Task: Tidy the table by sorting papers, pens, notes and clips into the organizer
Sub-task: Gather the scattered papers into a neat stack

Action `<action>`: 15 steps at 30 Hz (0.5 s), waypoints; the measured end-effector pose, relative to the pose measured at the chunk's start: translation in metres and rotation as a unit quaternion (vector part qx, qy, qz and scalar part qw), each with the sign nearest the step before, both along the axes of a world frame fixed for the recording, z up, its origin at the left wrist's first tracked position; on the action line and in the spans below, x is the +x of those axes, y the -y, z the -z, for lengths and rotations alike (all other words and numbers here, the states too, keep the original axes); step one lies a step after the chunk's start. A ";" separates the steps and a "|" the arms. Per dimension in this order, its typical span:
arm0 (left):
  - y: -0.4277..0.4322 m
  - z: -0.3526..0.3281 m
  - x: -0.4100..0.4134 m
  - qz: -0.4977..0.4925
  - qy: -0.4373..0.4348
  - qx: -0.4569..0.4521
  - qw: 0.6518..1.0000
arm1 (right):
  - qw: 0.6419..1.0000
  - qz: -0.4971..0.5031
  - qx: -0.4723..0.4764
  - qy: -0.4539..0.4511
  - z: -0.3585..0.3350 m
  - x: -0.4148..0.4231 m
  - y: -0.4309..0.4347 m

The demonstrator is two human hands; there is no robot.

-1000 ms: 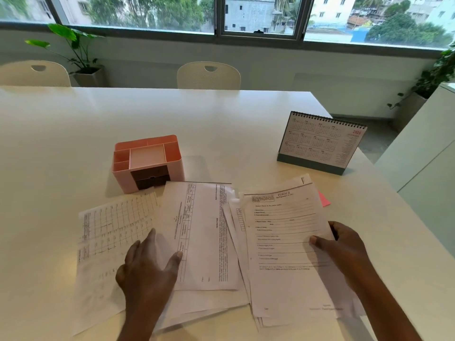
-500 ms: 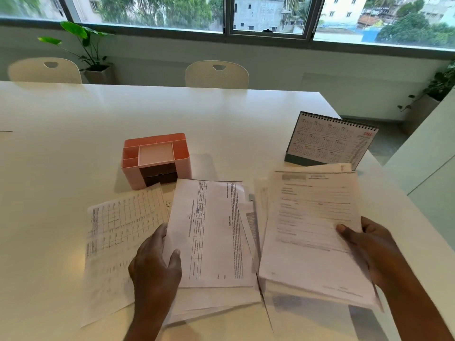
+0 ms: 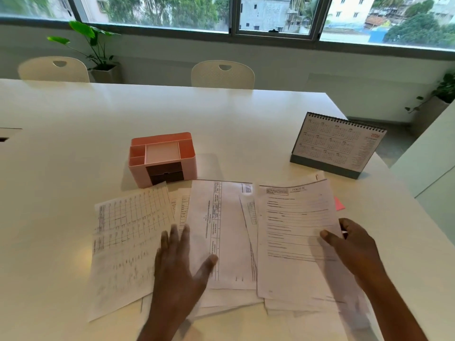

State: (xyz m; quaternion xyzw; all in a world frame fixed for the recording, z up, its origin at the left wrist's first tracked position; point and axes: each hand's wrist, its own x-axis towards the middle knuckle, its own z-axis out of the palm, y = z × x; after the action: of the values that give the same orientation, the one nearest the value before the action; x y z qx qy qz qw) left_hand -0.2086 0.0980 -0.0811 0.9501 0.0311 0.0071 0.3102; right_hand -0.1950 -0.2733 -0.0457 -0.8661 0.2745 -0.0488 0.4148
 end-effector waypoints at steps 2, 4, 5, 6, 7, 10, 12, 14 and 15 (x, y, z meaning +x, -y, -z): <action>0.000 0.004 -0.001 0.042 -0.024 0.057 0.997 | 0.998 -0.004 -0.054 -0.018 0.004 -0.001 0.002; -0.001 0.009 -0.003 0.065 -0.033 0.102 0.992 | 0.996 -0.013 -0.077 -0.039 0.004 -0.003 0.002; -0.001 0.010 -0.004 0.071 -0.035 0.117 0.990 | 0.996 -0.017 -0.081 -0.045 0.003 -0.005 0.000; -0.002 0.012 -0.005 0.074 -0.037 0.127 0.988 | 0.995 -0.019 -0.088 -0.048 0.004 -0.007 -0.002; -0.003 0.014 -0.005 0.075 -0.039 0.132 0.988 | 0.994 -0.015 -0.098 -0.045 0.005 -0.008 -0.003; -0.003 0.017 -0.007 0.084 -0.038 0.144 0.985 | 0.991 -0.002 -0.133 -0.004 0.001 -0.009 -0.008; -0.002 0.019 -0.008 0.089 -0.037 0.150 0.984 | 0.993 0.000 -0.117 0.008 -0.005 -0.006 -0.011; -0.001 0.020 -0.008 0.091 -0.034 0.152 0.984 | 0.995 -0.005 -0.099 -0.014 -0.006 -0.003 -0.014; 0.000 0.020 -0.008 0.091 -0.035 0.154 0.983 | 0.994 -0.013 -0.104 -0.035 -0.006 -0.002 -0.015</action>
State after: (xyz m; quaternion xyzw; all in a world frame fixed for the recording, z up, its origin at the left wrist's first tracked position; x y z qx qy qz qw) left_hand -0.2166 0.0979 -0.1012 0.9851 -0.0465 -0.0494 0.1580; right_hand -0.1974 -0.2584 -0.0396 -0.9093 0.2716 -0.0412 0.3127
